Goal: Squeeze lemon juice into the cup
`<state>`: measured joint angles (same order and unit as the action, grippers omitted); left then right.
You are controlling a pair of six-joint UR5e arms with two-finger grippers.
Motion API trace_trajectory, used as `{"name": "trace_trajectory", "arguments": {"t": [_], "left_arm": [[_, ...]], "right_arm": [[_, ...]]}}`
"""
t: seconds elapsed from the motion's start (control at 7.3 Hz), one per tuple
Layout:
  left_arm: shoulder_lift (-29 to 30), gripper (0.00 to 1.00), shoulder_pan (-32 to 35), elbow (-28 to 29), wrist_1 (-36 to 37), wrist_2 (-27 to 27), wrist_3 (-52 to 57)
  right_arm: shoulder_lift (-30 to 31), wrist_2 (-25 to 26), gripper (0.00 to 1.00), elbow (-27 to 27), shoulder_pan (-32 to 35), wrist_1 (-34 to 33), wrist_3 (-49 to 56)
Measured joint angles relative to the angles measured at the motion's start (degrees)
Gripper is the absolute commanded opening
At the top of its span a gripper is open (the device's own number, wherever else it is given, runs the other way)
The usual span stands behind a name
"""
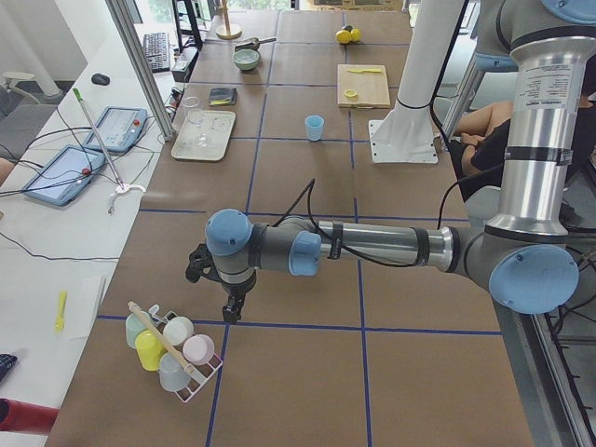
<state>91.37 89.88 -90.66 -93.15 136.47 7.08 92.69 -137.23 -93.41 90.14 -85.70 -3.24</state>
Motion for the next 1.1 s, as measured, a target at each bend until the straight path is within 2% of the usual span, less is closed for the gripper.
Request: {"name": "trace_trajectory", "arguments": {"t": [0.55, 1.1], "left_arm": [[-0.40, 1.00, -0.05, -0.22, 0.00, 0.10, -6.91], [-0.40, 1.00, -0.06, -0.51, -0.10, 0.15, -7.95]], "right_arm": [[0.26, 0.17, 1.00, 0.13, 0.10, 0.01, -0.27], [0.67, 0.20, 1.00, 0.08, 0.97, 0.07, -0.13]]}}
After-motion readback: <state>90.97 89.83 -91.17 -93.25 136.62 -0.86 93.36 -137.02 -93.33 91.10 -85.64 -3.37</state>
